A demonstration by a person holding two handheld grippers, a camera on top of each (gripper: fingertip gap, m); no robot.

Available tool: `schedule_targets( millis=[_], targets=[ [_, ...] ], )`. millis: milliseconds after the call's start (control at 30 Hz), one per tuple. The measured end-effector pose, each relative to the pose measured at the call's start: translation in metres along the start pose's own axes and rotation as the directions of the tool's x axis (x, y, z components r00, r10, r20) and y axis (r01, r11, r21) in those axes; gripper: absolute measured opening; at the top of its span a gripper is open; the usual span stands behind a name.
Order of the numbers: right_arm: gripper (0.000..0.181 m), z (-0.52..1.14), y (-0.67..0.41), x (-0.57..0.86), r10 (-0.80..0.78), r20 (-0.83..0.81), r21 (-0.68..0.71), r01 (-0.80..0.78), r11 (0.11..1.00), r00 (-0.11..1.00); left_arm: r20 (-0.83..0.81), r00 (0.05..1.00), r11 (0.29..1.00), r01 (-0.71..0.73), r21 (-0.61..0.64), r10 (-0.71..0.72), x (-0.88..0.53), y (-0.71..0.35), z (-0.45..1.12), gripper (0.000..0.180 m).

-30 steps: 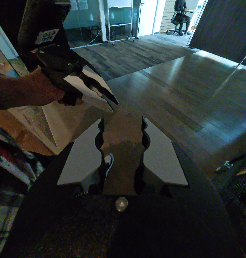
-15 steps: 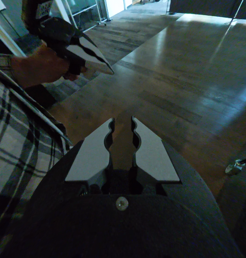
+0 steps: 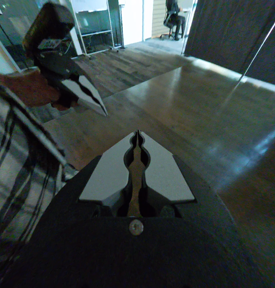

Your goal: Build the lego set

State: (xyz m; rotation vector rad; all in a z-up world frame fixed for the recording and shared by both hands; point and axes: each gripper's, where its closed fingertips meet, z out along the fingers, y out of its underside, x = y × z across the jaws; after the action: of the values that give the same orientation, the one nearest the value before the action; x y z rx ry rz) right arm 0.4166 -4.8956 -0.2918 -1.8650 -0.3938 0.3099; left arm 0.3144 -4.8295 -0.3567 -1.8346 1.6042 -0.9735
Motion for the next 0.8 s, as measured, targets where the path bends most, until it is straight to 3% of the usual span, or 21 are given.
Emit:
schedule_targets(
  millis=[100, 267, 500, 667, 800],
  targets=[
    [0.007, 0.035, -0.054, 0.091, -0.026, -0.017, 0.051, 0.027, 0.998, 1.0, 0.06, 0.998, 1.0, 0.015, -0.003, -0.015, -0.091, -0.048, 0.023, 0.0],
    [0.019, 0.099, -0.071, 0.229, -0.012, -0.077, 0.054, 0.017, 0.998, 0.997, 0.005, 0.997, 0.996, 0.082, -0.015, -0.082, -0.225, -0.108, 0.095, 0.0],
    [0.024, 0.16, -0.043, 0.437, 0.218, -0.271, 0.045, -0.213, 0.976, 0.938, -0.167, 0.986, 0.997, -0.024, -0.069, 0.012, -0.406, -0.244, 0.246, 0.0],
    [0.028, 0.149, -0.069, 0.59, 0.27, -0.466, 0.092, -0.257, 0.962, 0.843, -0.323, 0.89, 0.938, -0.347, -0.02, 0.323, -0.464, -0.431, 0.375, 0.0],
    [0.036, 0.121, -0.061, 0.708, 0.324, -0.588, 0.145, -0.298, 0.944, 0.741, -0.429, 0.806, 0.91, -0.397, 0.118, 0.407, -0.466, -0.569, 0.476, 0.011]
  ],
)
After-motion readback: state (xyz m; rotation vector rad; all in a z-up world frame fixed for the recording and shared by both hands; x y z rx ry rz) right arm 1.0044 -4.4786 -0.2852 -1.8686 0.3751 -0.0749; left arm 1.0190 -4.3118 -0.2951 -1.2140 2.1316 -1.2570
